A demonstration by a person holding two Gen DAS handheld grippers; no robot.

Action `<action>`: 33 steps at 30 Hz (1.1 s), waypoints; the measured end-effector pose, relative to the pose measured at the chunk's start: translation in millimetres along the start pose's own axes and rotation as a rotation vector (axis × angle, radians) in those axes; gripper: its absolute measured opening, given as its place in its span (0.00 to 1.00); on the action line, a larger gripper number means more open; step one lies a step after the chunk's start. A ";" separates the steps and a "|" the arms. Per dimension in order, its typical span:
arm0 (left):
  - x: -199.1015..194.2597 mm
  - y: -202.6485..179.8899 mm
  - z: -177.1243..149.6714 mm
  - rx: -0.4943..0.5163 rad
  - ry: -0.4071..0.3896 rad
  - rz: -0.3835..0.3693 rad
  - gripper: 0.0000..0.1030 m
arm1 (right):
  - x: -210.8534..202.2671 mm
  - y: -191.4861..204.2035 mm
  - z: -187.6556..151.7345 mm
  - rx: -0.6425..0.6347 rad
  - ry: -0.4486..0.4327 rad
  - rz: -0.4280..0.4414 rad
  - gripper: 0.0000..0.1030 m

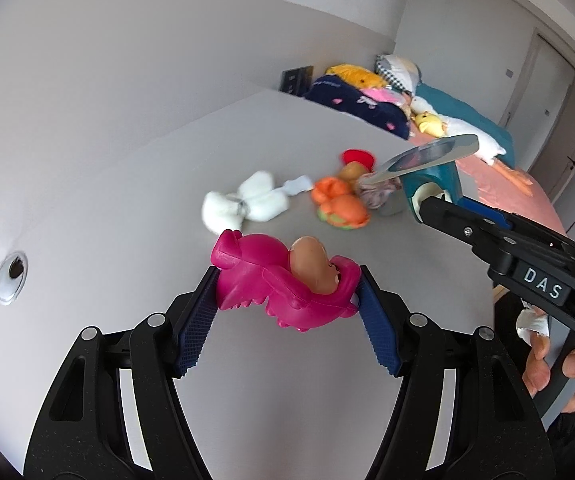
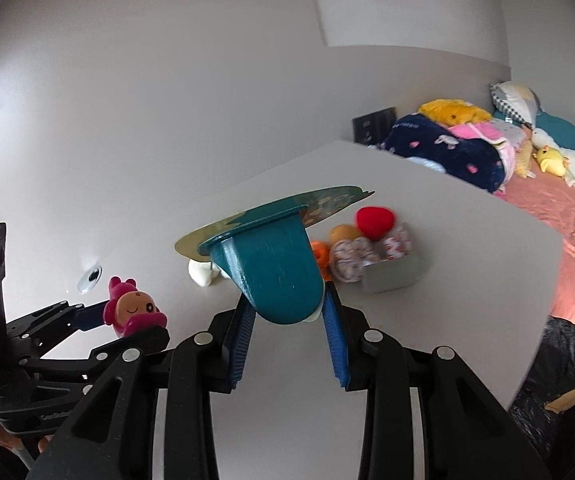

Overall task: Collect trash
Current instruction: 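Carry the pink doll and teal cup toy toward the black trash bag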

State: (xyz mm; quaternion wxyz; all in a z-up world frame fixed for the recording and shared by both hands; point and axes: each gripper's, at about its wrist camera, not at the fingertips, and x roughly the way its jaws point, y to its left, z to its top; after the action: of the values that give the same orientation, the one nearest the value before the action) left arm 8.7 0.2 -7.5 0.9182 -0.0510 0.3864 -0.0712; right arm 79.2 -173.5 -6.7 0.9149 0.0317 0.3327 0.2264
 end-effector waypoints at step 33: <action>20.2 -176.4 21.9 0.235 -0.005 -0.192 0.64 | -134.9 -126.5 -30.9 0.191 -0.152 -0.181 0.35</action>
State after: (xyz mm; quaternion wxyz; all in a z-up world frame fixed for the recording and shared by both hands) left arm 22.3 -176.1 19.8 0.9077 0.0199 0.3665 -0.2034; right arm 18.6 -348.3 23.1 0.9469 0.1053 0.2842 0.1072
